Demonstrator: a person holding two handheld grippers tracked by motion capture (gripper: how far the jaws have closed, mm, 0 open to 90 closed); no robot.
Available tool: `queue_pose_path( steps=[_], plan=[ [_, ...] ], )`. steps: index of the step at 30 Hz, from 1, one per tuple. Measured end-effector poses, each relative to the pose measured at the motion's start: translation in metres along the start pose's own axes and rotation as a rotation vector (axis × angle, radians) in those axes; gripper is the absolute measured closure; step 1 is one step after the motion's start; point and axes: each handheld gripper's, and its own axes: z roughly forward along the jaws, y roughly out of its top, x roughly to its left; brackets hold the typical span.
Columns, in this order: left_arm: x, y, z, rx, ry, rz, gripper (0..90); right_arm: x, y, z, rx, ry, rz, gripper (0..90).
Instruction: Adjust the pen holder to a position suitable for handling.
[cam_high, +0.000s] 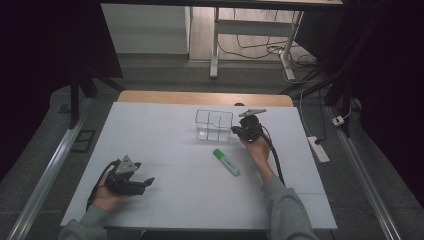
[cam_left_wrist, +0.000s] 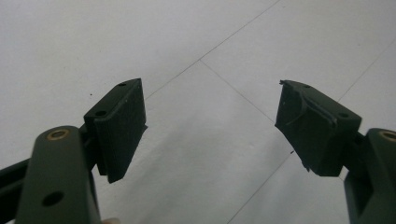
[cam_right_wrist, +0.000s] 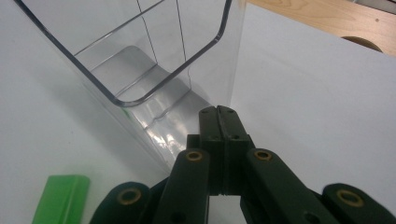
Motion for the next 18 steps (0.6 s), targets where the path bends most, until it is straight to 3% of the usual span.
queue_pose_path(
  steps=[18],
  plan=[
    [0.0,-0.006,-0.005,-0.002,0.018,-0.014,23.9,0.005,0.012,0.02,-0.016,0.016,0.002,89.1]
  ],
)
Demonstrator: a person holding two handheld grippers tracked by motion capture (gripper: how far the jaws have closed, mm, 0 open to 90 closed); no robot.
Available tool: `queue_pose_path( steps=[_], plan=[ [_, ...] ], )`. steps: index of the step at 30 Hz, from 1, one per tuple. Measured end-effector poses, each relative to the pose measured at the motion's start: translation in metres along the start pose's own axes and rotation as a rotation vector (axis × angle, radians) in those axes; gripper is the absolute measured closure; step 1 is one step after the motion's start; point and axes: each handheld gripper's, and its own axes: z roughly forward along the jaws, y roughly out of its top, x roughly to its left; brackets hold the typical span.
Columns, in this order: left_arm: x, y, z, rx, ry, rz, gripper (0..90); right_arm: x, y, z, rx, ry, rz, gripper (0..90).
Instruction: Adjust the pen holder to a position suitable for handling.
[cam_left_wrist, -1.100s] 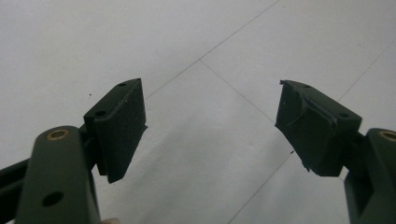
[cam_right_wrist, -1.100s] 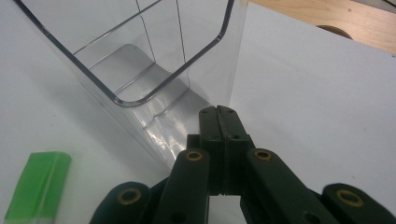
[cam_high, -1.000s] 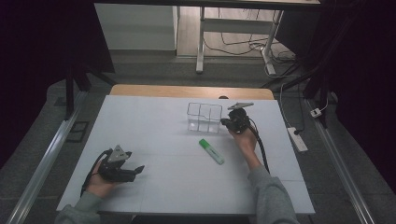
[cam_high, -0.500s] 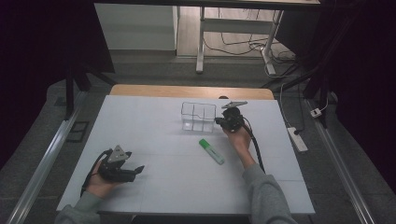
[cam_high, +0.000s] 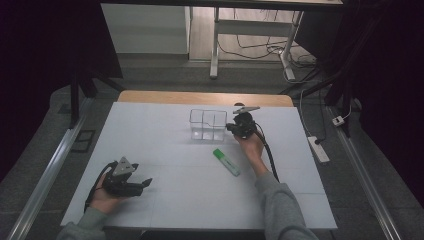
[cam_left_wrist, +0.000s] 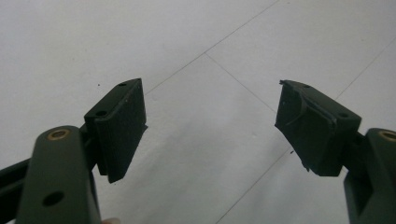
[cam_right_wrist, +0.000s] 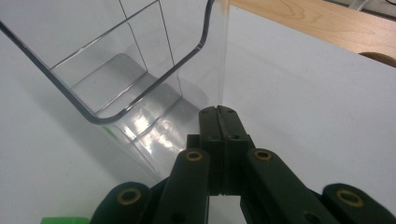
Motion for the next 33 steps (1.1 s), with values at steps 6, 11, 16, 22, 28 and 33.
queue_pose_path(
  steps=[6,11,16,22,28,33],
  plan=[
    [0.0,-0.002,-0.001,0.001,0.005,-0.008,24.0,0.002,0.003,0.005,-0.001,0.009,-0.007,89.1],
    [0.001,-0.002,-0.002,0.0,0.008,-0.006,24.0,0.003,0.004,0.005,-0.001,0.017,-0.015,89.1],
    [0.002,-0.002,-0.002,-0.002,0.006,-0.007,24.0,0.004,0.004,-0.002,0.005,0.011,-0.023,89.1],
    [0.004,-0.001,-0.001,-0.008,-0.001,-0.009,24.0,0.01,-0.001,-0.014,0.017,0.017,-0.037,89.2],
    [0.004,0.0,0.0,-0.015,-0.003,-0.009,24.0,0.014,-0.009,-0.032,0.019,0.022,-0.045,88.9],
    [0.004,0.001,0.001,-0.011,-0.006,-0.005,24.0,0.012,-0.014,-0.049,0.014,0.034,-0.029,73.5]
  ],
)
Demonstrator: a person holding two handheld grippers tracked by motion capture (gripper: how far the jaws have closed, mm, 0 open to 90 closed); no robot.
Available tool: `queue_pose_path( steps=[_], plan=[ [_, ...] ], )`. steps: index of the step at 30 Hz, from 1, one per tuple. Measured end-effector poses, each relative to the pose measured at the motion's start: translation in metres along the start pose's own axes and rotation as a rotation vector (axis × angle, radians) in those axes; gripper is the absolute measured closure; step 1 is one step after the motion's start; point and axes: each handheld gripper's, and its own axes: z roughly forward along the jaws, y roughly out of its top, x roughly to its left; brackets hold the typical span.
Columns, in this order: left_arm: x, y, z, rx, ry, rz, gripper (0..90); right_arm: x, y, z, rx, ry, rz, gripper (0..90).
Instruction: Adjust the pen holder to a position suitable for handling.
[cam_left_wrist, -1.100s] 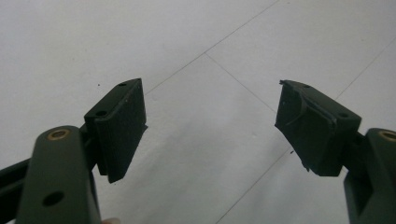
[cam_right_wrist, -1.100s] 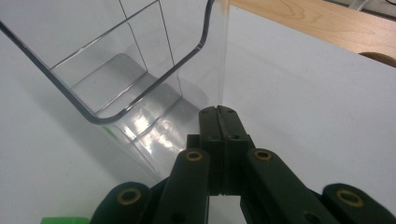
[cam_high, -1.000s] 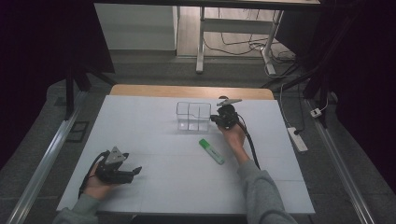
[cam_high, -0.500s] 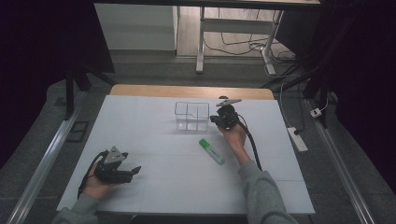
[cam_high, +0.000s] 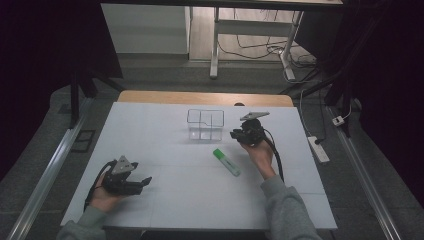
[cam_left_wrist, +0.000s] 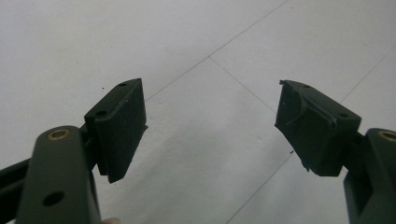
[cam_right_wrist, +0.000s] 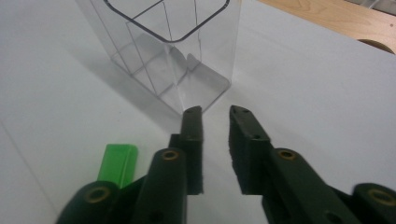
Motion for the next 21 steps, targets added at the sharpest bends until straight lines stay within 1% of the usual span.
queue_pose_path(
  steps=[1,2,3,4,6,7,9,10,12,14,19,21],
  plan=[
    [0.0,0.0,0.0,0.0,0.0,0.0,24.0,0.0,0.0,0.0,0.0,0.0,0.0,73.5],
    [0.0,0.0,0.0,-0.001,0.0,0.0,24.0,0.0,-0.001,-0.003,0.001,0.001,0.003,70.6],
    [0.001,0.0,0.0,-0.003,0.0,-0.003,24.0,-0.001,-0.002,-0.008,-0.001,0.011,0.02,63.6],
    [0.001,0.0,0.0,-0.003,0.0,-0.003,24.0,-0.001,-0.003,-0.011,-0.003,0.021,0.029,61.2],
    [0.001,0.001,0.001,-0.001,-0.001,-0.001,24.0,0.0,-0.004,-0.014,-0.004,0.028,0.032,56.9],
    [0.001,0.001,0.001,-0.001,-0.001,-0.001,24.0,0.001,-0.004,-0.016,0.0,0.03,0.025,55.2],
    [0.001,0.001,0.001,0.0,-0.002,0.001,24.0,0.001,-0.004,-0.017,0.005,0.032,0.016,54.0],
    [0.001,0.001,0.002,0.001,-0.004,0.002,24.1,0.003,-0.004,-0.02,0.009,0.043,0.013,51.8],
    [0.001,0.001,0.002,0.001,-0.004,0.001,24.0,0.004,-0.003,-0.02,0.014,0.048,0.012,50.7],
    [0.001,0.001,0.002,0.001,-0.005,0.001,24.0,0.007,-0.002,-0.022,0.025,0.059,0.002,47.8],
    [0.002,0.001,0.002,0.002,-0.005,0.002,24.0,0.01,0.001,-0.023,0.042,0.074,-0.008,45.0],
    [0.002,0.001,0.002,0.002,-0.005,0.002,24.0,0.013,0.002,-0.023,0.056,0.091,-0.016,42.8]
  ],
)
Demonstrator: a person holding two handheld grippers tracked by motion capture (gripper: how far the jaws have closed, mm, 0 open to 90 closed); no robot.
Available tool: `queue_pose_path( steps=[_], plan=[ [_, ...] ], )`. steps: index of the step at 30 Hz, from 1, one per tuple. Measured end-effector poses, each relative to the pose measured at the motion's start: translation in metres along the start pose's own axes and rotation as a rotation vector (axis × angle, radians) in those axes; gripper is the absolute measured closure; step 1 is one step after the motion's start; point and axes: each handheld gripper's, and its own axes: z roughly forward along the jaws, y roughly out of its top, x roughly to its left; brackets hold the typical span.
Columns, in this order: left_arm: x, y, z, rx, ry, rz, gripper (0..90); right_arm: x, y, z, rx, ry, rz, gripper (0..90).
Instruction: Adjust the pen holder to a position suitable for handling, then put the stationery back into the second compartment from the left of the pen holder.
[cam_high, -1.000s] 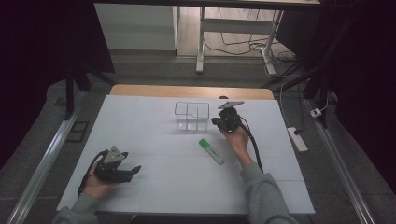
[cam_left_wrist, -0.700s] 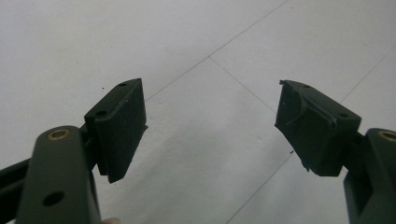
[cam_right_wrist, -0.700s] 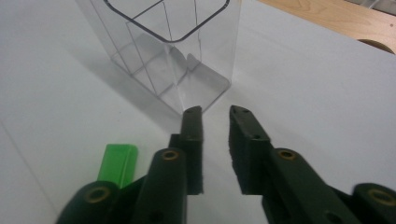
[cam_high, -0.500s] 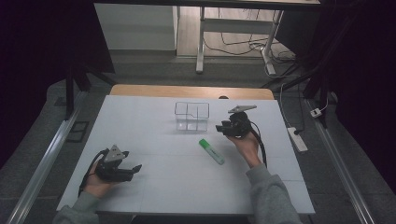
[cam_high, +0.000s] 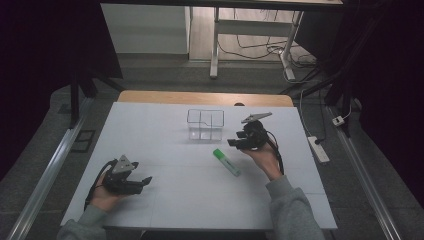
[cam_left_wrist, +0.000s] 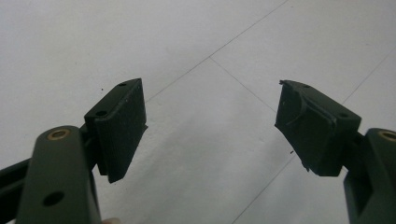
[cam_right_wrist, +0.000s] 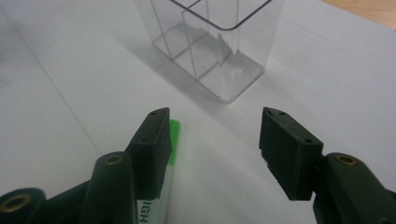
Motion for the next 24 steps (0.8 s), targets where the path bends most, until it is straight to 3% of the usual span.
queue_pose_path(
  steps=[17,24],
  plan=[
    [0.0,0.0,-0.001,-0.003,0.001,0.006,24.0,0.019,0.009,0.005,0.074,0.05,-0.051,40.6],
    [-0.001,0.001,-0.001,-0.003,0.001,0.009,23.9,0.027,0.011,0.013,0.136,0.056,-0.078,39.9]
  ],
)
